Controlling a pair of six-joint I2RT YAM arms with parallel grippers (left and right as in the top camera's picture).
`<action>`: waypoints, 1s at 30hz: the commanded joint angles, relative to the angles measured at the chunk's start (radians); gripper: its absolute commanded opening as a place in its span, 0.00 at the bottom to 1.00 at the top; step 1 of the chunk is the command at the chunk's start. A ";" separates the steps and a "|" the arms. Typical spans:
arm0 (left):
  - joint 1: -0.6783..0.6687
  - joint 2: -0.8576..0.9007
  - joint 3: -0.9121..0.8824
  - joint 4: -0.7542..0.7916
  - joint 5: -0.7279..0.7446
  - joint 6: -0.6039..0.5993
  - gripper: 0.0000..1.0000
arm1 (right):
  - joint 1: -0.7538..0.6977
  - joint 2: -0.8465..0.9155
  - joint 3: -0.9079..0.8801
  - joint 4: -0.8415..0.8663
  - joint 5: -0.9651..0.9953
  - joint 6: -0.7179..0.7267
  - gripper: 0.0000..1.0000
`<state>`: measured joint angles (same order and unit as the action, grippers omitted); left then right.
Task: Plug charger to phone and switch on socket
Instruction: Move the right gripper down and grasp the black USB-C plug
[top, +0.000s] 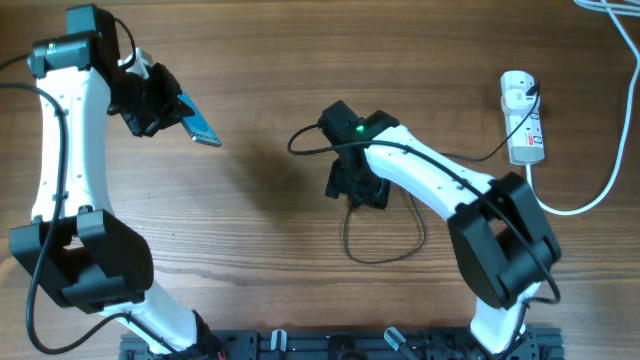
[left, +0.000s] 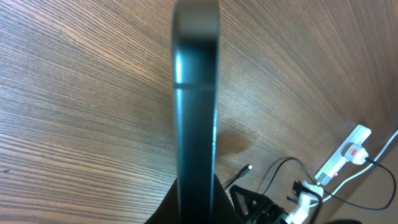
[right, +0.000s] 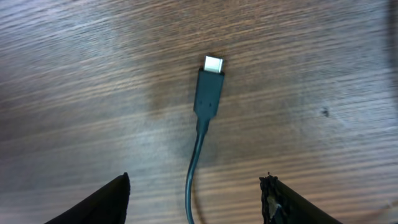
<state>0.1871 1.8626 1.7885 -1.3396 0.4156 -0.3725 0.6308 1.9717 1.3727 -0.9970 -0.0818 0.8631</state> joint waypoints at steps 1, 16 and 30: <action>0.000 -0.004 0.005 0.000 0.003 -0.006 0.04 | 0.001 0.052 -0.005 0.025 0.014 0.038 0.65; 0.000 -0.004 0.005 0.000 0.002 -0.006 0.04 | -0.034 0.106 -0.025 0.092 0.061 0.026 0.46; 0.000 -0.004 0.005 0.000 0.002 -0.006 0.04 | -0.034 0.106 -0.027 0.066 0.028 0.031 0.27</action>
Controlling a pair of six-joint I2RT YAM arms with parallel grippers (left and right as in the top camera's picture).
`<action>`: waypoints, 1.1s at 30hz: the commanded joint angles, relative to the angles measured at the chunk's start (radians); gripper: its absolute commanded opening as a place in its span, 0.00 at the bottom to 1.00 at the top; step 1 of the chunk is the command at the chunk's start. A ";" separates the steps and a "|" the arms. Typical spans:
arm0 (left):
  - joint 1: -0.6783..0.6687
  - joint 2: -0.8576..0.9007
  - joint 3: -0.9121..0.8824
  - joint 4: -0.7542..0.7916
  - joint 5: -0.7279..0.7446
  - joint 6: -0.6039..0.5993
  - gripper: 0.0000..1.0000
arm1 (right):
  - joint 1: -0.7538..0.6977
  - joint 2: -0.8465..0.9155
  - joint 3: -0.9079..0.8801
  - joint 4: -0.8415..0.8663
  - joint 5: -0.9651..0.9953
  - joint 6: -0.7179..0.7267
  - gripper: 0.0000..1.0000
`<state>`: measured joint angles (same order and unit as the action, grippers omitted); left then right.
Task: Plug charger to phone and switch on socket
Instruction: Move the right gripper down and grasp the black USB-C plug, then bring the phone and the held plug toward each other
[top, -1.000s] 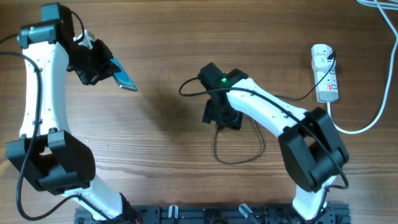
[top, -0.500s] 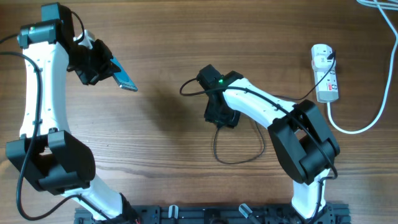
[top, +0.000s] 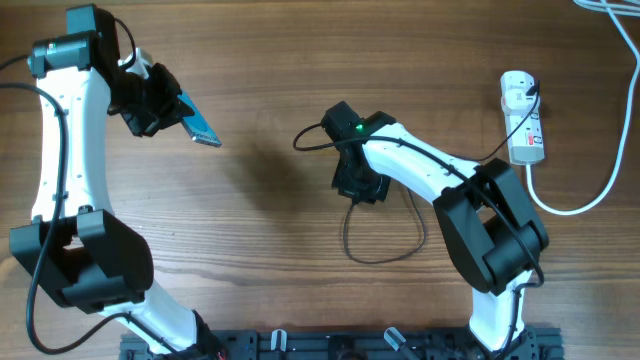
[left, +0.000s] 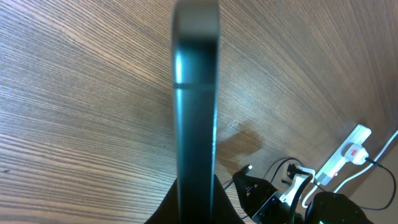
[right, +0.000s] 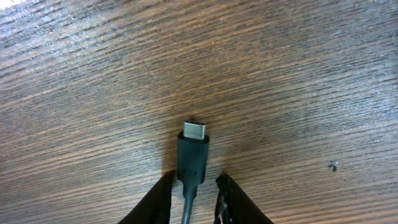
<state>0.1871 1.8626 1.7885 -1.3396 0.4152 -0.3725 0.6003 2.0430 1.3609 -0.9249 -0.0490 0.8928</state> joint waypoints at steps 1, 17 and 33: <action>0.000 -0.004 0.005 0.000 0.003 -0.006 0.04 | -0.003 0.035 -0.015 -0.007 -0.005 0.001 0.25; 0.000 -0.004 0.005 0.000 0.003 -0.006 0.04 | -0.003 0.035 -0.026 0.001 -0.020 0.001 0.09; -0.066 -0.004 0.005 0.143 0.602 0.325 0.04 | -0.003 -0.358 0.010 0.019 -0.288 -0.450 0.04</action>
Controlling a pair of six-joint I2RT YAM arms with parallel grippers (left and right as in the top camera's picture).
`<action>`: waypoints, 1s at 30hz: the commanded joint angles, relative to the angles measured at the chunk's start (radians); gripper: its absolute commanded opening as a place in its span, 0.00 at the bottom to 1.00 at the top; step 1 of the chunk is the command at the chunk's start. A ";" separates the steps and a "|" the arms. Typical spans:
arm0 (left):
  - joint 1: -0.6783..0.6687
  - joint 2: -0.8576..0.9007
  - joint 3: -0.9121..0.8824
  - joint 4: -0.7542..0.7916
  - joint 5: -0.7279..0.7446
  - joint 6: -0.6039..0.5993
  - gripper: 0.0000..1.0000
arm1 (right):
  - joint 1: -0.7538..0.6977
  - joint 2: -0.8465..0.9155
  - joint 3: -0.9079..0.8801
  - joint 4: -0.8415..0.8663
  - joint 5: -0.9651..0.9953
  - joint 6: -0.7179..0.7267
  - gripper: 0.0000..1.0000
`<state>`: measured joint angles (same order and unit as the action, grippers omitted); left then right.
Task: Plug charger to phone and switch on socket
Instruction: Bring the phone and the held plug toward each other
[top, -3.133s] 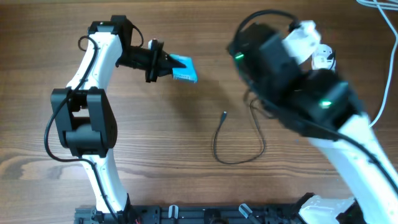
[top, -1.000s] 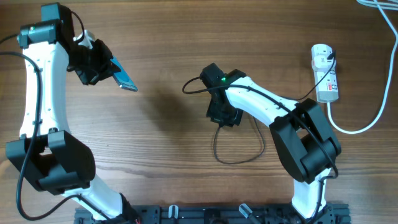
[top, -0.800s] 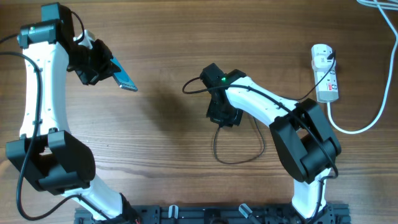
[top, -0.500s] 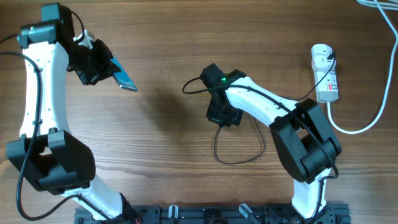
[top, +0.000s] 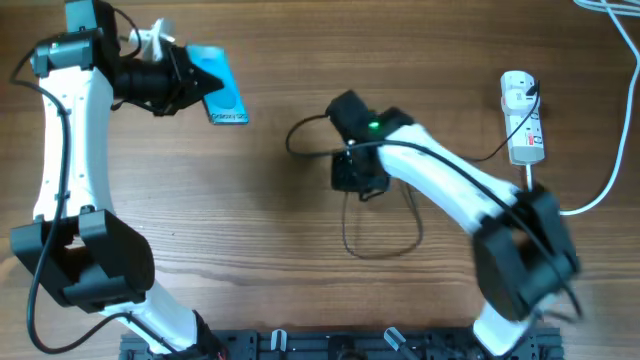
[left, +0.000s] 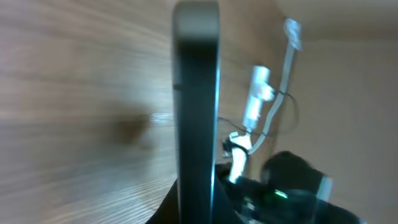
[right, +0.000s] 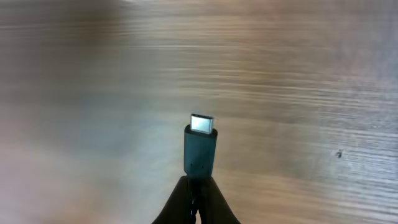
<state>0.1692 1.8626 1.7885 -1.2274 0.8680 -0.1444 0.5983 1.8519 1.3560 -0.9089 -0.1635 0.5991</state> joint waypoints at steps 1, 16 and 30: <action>-0.077 -0.004 0.005 0.054 0.149 0.097 0.04 | 0.001 -0.225 0.015 0.000 -0.230 -0.183 0.04; -0.344 -0.004 0.005 0.187 0.083 -0.123 0.04 | 0.128 -0.425 0.015 0.058 -0.178 -0.071 0.04; -0.344 -0.004 0.005 0.168 0.200 -0.048 0.04 | 0.127 -0.424 0.015 0.111 -0.050 0.010 0.04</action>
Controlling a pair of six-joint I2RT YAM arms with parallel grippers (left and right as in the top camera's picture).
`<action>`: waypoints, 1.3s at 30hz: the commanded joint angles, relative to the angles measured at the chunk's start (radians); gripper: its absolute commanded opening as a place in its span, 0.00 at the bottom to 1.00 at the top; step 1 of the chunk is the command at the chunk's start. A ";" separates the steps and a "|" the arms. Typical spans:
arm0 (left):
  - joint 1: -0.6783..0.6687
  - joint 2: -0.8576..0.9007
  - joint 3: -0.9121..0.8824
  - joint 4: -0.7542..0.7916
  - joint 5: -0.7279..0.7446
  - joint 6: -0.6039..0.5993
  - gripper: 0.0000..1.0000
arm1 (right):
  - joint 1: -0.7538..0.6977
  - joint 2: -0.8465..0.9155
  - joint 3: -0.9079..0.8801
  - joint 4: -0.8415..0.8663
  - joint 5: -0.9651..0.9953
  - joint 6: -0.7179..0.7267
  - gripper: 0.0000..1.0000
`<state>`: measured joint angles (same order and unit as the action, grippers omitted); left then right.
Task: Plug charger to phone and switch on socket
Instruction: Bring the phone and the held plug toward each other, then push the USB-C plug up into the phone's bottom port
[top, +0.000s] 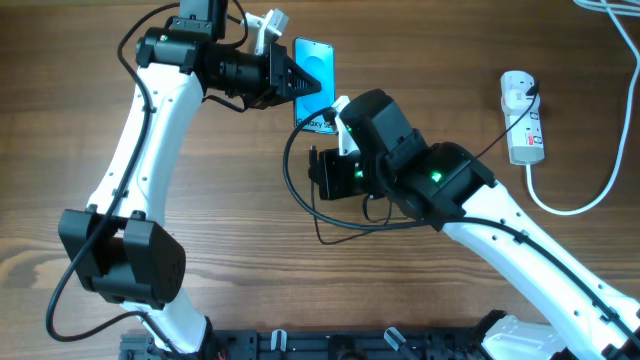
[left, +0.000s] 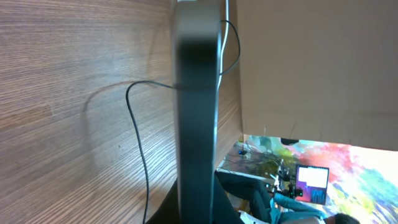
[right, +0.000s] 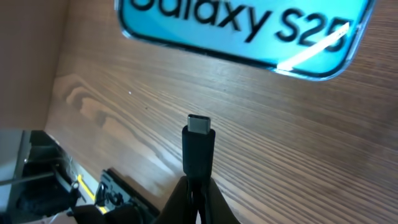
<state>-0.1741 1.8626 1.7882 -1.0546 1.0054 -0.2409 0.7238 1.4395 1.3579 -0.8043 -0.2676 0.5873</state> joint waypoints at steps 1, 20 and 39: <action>-0.001 -0.004 0.006 -0.011 0.097 0.096 0.04 | 0.001 -0.012 0.013 0.011 0.054 0.023 0.04; -0.001 -0.004 0.006 -0.015 0.103 0.133 0.04 | -0.014 -0.007 0.013 0.052 0.031 0.068 0.04; -0.021 -0.004 0.006 -0.014 0.080 0.134 0.04 | -0.014 0.023 0.013 0.040 0.019 0.071 0.04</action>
<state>-0.1810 1.8626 1.7882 -1.0725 1.0706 -0.1345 0.7155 1.4418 1.3579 -0.7650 -0.2371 0.6510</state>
